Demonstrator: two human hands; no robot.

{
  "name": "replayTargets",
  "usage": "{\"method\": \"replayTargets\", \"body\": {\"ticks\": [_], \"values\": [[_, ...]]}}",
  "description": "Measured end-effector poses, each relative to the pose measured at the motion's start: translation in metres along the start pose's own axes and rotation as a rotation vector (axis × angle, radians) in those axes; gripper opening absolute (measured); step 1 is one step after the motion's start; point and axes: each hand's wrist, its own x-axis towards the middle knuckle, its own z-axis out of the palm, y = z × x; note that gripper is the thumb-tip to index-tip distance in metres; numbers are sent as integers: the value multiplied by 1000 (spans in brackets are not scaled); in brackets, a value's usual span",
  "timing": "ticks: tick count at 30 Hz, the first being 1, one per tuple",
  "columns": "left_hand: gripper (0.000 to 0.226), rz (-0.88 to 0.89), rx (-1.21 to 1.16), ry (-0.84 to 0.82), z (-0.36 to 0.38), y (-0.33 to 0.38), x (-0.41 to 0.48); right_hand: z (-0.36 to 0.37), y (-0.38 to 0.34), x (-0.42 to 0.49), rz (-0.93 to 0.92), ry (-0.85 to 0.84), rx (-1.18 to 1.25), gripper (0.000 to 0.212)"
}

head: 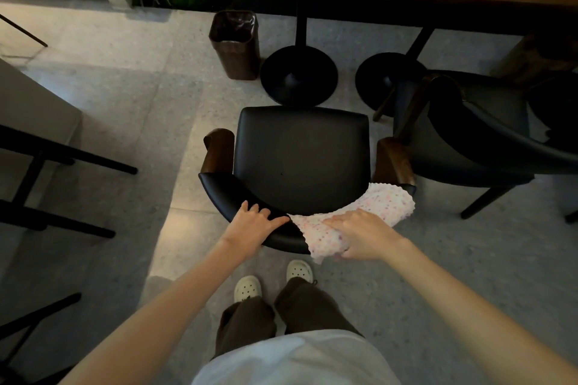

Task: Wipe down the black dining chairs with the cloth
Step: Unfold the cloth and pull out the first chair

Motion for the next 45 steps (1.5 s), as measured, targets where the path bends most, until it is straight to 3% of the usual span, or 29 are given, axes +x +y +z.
{"method": "replayTargets", "body": {"ticks": [2, 4, 8, 14, 19, 23, 26, 30, 36, 42, 45], "values": [[82, 33, -136, -10, -6, -8, -2, -8, -1, -3, 71, -26, 236, 78], [84, 42, -316, 2, -16, -15, -9, -9, -3, -4, 127, 32, 353, 63], [62, 19, -440, 156, -30, -28, -17, -9, -13, -1, 241, 168, 402, 23], [47, 67, -617, 375, -48, -59, -12, -24, -32, 9, 392, 246, 376, 15], [46, 131, -830, 455, -78, -109, -5, -71, -68, 32, 460, 654, 522, 2], [57, 163, -1125, 278, -107, -164, -11, -122, -124, 72, 444, 993, 669, 9], [58, 183, -1262, 187, -122, -217, -26, -155, -175, 112, 439, 1145, 775, 16], [37, 247, -1318, 247, -131, -286, -40, -187, -222, 166, 437, 1178, 938, 11], [2, 321, -1233, 349, -146, -369, -22, -231, -253, 224, 420, 1082, 1292, 6], [22, 497, -991, 438, -179, -416, 39, -260, -236, 285, 337, 928, 1767, 17], [20, 612, -887, 403, -206, -429, 75, -273, -218, 319, 334, 958, 1842, 21]]}}
